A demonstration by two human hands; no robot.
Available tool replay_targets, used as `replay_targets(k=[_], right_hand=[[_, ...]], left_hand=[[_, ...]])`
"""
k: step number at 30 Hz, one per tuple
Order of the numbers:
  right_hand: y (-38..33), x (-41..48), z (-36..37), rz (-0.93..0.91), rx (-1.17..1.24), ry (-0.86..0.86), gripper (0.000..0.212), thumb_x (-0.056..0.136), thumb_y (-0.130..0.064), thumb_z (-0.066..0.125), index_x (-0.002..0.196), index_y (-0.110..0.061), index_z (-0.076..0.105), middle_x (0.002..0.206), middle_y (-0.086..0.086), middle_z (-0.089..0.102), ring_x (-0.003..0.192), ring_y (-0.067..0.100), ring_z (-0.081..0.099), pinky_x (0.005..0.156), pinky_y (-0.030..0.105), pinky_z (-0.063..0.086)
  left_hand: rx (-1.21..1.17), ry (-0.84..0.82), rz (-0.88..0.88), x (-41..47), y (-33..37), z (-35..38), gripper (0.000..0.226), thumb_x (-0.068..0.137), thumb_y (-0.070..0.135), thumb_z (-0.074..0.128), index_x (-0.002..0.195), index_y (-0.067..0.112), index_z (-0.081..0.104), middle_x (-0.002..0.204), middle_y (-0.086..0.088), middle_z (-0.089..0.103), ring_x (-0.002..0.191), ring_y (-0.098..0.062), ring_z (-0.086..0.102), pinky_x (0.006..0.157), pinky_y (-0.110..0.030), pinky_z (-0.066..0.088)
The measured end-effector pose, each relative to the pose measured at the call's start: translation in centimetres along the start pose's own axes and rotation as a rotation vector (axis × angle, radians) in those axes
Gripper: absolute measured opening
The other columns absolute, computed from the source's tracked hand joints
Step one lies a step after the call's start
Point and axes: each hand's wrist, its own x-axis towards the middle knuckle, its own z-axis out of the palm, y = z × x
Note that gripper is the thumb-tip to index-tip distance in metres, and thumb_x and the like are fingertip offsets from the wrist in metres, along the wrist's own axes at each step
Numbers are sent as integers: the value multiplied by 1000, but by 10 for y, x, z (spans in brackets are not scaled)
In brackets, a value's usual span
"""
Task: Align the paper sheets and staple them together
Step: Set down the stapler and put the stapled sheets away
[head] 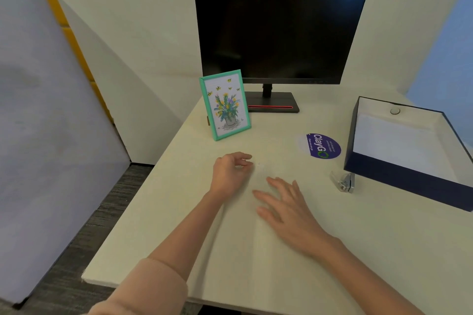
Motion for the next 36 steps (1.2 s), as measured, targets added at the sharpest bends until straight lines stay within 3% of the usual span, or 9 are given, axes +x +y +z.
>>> replay_targets(k=[2, 5, 10, 18, 20, 24, 29, 32, 36], right_hand=[[-5, -1, 4, -54, -101, -144, 62, 88, -67, 10, 145, -48, 21, 160, -4, -9, 146, 15, -19, 117, 43, -17], [-3, 8, 4, -82, -172, -178, 68, 80, -69, -4, 145, -54, 11, 159, -5, -20, 143, 16, -27, 115, 47, -20], [16, 40, -4, 11, -249, -180, 56, 91, -65, 8, 145, -53, 10, 159, -4, -19, 145, 18, -24, 115, 48, -18], [35, 43, -21, 13, -238, -120, 51, 94, -61, 11, 145, -55, 11, 159, -7, -18, 146, 15, -21, 117, 46, -17], [42, 24, -27, -22, -227, -121, 55, 88, -65, 5, 142, -58, 14, 158, -10, -20, 144, 11, -24, 117, 45, -17], [54, 11, -29, -36, -225, -164, 52, 89, -65, 4, 139, -62, 16, 158, -12, -20, 144, 9, -24, 117, 44, -16], [61, 46, -24, 35, -173, -181, 46, 95, -60, 11, 140, -61, 15, 159, -10, -16, 145, 9, -22, 117, 43, -18], [62, 57, -27, 81, -54, -162, 45, 96, -58, 12, 141, -59, 16, 160, -10, -13, 145, 8, -19, 117, 41, -17], [65, 43, -36, 123, 98, -88, 52, 89, -65, 9, 139, -60, 21, 161, -11, -7, 145, 4, -17, 117, 38, -17]], left_hand=[[28, -6, 19, 2, 2, -2, 20, 81, 21, 70, 100, 22, 73, 90, 0, 75, 93, -11, 67, 88, -19, 44], [7, -43, 51, 5, 2, -8, 22, 81, 23, 71, 103, 22, 72, 95, 1, 75, 100, -9, 65, 98, -25, 44], [-12, -14, 93, 0, -5, -22, 40, 87, 24, 66, 126, 26, 59, 128, 10, 61, 125, -8, 51, 111, -31, 35], [17, 33, 33, -19, -25, -11, 32, 94, 22, 52, 124, 26, 60, 129, 4, 61, 125, -14, 52, 114, -40, 31], [18, 43, 44, -20, -26, -8, 32, 93, 23, 53, 124, 25, 60, 128, 3, 62, 122, -15, 54, 113, -38, 33], [-11, 61, 21, -20, -28, -9, 32, 96, 24, 49, 126, 26, 58, 130, 3, 60, 125, -13, 51, 104, -22, 34], [168, 45, 110, -30, -19, -21, 33, 98, 23, 45, 129, 20, 56, 133, 0, 58, 127, -17, 48, 112, -30, 30], [467, -82, 165, -48, -17, -30, 41, 101, 31, 34, 139, 19, 45, 148, -1, 42, 141, -18, 31, 119, -37, 12], [780, -273, 98, -85, -22, -23, 65, 97, 52, 17, 150, 15, 16, 161, -7, -3, 149, -21, -8, 119, -45, -11]])
